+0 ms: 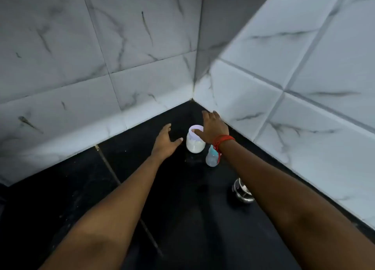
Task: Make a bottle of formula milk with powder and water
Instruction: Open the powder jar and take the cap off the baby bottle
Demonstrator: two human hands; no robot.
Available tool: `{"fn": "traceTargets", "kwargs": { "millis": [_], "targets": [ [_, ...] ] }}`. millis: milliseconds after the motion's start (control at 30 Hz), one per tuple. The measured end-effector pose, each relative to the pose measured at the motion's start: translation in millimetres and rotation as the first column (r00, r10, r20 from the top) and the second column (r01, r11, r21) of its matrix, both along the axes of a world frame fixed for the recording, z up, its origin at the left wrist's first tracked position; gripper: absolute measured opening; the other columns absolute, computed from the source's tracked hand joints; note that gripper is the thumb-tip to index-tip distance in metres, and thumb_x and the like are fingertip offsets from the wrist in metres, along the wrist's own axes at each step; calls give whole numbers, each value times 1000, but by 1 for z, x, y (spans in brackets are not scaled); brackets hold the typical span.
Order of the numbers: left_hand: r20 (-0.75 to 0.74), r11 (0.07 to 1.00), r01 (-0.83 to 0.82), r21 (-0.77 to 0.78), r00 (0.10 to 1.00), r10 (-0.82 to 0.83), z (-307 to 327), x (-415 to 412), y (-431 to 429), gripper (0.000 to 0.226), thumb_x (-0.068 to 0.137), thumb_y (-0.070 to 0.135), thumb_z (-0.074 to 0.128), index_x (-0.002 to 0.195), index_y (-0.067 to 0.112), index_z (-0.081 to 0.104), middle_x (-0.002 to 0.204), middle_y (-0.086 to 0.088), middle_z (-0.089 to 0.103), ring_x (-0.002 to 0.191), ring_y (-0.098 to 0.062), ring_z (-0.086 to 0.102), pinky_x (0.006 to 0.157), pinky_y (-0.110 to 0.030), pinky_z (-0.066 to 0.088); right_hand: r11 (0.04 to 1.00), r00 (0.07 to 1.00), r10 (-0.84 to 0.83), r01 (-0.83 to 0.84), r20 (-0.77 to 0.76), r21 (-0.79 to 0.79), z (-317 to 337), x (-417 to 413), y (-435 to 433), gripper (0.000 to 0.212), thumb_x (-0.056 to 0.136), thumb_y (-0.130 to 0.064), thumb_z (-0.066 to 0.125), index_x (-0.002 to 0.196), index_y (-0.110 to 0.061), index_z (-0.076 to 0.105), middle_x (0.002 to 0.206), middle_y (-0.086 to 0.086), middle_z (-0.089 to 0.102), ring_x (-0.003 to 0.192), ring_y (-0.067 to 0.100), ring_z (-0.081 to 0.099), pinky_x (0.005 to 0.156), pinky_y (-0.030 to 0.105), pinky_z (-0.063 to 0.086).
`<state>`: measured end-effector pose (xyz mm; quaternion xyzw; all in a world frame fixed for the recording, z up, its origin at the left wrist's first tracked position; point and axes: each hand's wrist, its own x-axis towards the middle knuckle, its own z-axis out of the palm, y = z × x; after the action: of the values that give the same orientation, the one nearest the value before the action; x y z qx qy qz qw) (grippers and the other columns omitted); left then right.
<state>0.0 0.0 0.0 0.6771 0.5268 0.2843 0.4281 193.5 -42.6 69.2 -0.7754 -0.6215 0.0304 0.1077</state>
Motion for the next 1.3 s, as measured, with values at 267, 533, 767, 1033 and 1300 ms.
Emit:
{"fn": "traceTargets", "kwargs": {
  "millis": [267,533,767,1033,1300],
  "targets": [
    [-8,998,18,-64,1000,-19,-37,3,17,93,85,21,85,160,20,31,155,-6,48,142,-22,48,114,-33,42,940,997,74,-59,31,-336,-37,3,44,84,84,-58,68,150,-18,35,145,15,46,128,37,52,96,48,51],
    [116,992,121,-21,986,-118,-43,1,-9,116,66,30,99,160,25,31,160,2,43,146,-12,41,122,-40,36,968,963,153,-191,-220,-162,-9,14,29,74,74,-44,82,139,-23,51,131,7,56,116,28,58,93,39,50],
    [313,984,158,79,933,-175,-16,-7,-62,116,60,28,102,156,25,37,150,15,53,137,-2,52,111,-28,47,891,752,298,-440,-589,-112,56,14,-22,69,71,-36,88,134,-31,59,124,-11,66,110,9,65,93,27,53],
    [394,976,-81,200,919,-5,17,6,-106,99,59,35,102,143,28,50,138,11,63,128,-7,60,105,-35,55,917,794,274,-386,-542,-102,90,-4,-39,47,82,-51,76,124,-32,65,116,-15,70,107,3,65,99,30,52],
    [256,922,-130,365,966,35,51,27,-115,86,61,37,96,135,25,54,124,14,64,115,1,61,97,-26,54,992,995,97,-97,-9,-85,99,-41,-46,73,77,-93,31,73,-25,58,78,-4,63,76,17,61,74,35,51]
  ]
}}
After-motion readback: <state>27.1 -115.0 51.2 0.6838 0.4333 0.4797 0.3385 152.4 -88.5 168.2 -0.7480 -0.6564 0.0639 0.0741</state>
